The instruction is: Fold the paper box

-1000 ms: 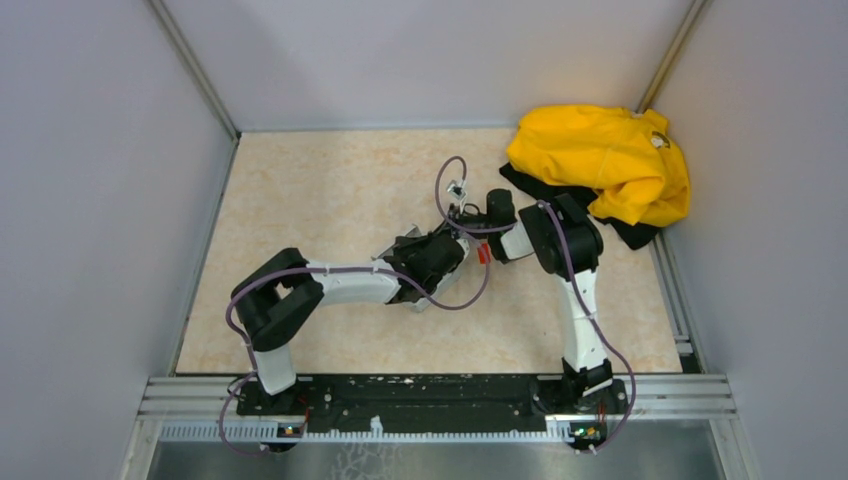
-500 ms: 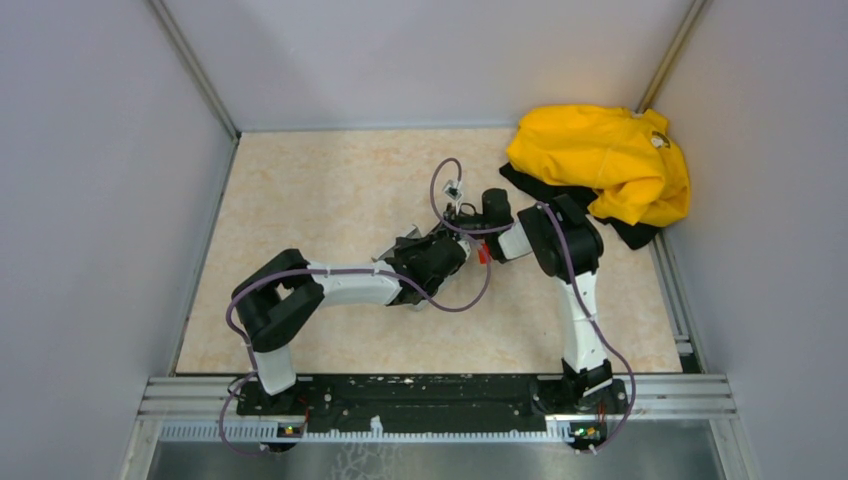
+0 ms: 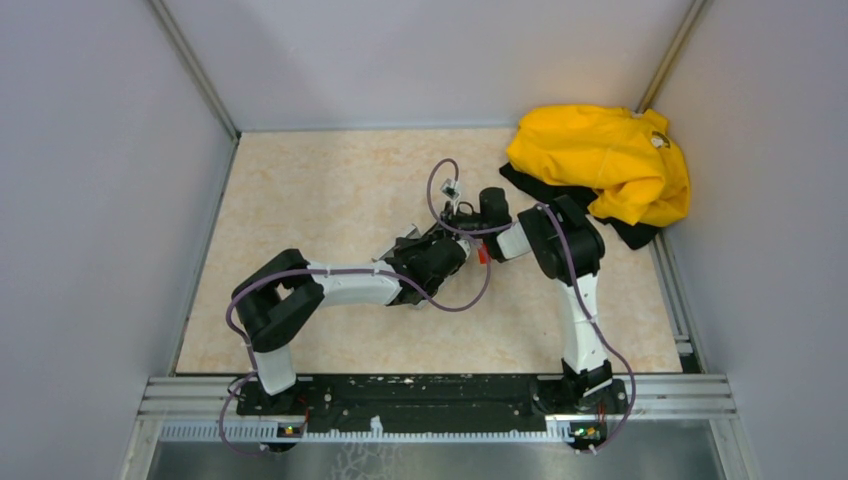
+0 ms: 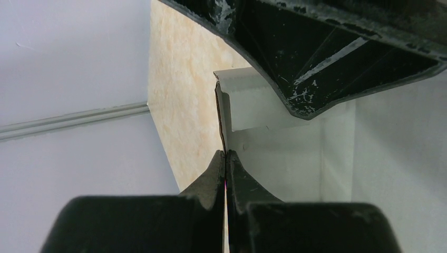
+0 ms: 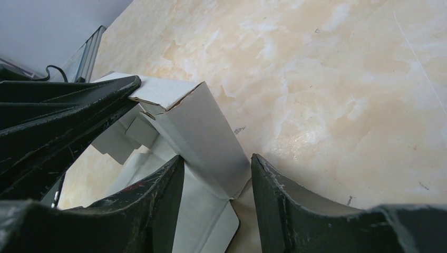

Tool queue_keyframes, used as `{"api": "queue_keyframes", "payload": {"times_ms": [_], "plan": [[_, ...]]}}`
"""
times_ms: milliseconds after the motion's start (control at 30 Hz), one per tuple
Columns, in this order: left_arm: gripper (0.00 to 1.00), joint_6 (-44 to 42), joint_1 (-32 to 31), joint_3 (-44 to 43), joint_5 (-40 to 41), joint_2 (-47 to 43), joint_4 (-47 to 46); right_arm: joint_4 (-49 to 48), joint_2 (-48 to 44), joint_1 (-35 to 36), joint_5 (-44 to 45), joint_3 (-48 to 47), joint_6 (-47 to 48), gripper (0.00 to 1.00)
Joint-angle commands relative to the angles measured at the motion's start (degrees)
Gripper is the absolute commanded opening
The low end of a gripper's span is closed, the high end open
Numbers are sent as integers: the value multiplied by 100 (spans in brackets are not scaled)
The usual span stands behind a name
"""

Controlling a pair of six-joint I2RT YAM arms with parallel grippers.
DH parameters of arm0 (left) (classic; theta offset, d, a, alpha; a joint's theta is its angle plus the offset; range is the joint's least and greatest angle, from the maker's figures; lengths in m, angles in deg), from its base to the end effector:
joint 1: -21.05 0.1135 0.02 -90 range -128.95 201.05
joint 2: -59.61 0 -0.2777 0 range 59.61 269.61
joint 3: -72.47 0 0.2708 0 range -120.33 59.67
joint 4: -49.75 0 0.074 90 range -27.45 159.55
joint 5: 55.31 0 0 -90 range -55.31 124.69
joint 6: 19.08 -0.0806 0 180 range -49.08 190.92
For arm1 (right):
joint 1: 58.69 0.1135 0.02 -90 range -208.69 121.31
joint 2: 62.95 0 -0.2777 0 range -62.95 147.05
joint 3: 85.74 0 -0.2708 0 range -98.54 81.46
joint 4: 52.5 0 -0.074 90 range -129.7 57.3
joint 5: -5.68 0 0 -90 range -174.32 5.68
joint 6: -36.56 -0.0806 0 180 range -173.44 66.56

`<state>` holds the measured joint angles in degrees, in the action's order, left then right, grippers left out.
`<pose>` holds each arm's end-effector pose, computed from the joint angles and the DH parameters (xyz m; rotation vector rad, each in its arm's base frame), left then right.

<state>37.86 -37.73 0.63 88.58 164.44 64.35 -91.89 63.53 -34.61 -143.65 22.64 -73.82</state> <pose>0.2631 -0.3085 0.1448 1.2171 1.7536 0.8570 0.3843 0.2477 0.0846 -0.8385 1.7755 1.4685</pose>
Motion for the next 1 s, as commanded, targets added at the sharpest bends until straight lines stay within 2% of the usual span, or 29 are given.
{"api": "queue_keyframes", "payload": {"times_ms": [0,633,733,967], "plan": [[0,151,-109,-104,-448,-112,93,-103,-377,149,247,-58,277,50],[0,236,-115,-81,-638,-213,138,658,-488,326,678,-237,825,50],[0,253,-114,-65,-659,-225,153,664,-498,326,828,-239,833,48],[0,276,-109,-54,-704,-228,180,572,-519,326,1056,-232,731,34]]}}
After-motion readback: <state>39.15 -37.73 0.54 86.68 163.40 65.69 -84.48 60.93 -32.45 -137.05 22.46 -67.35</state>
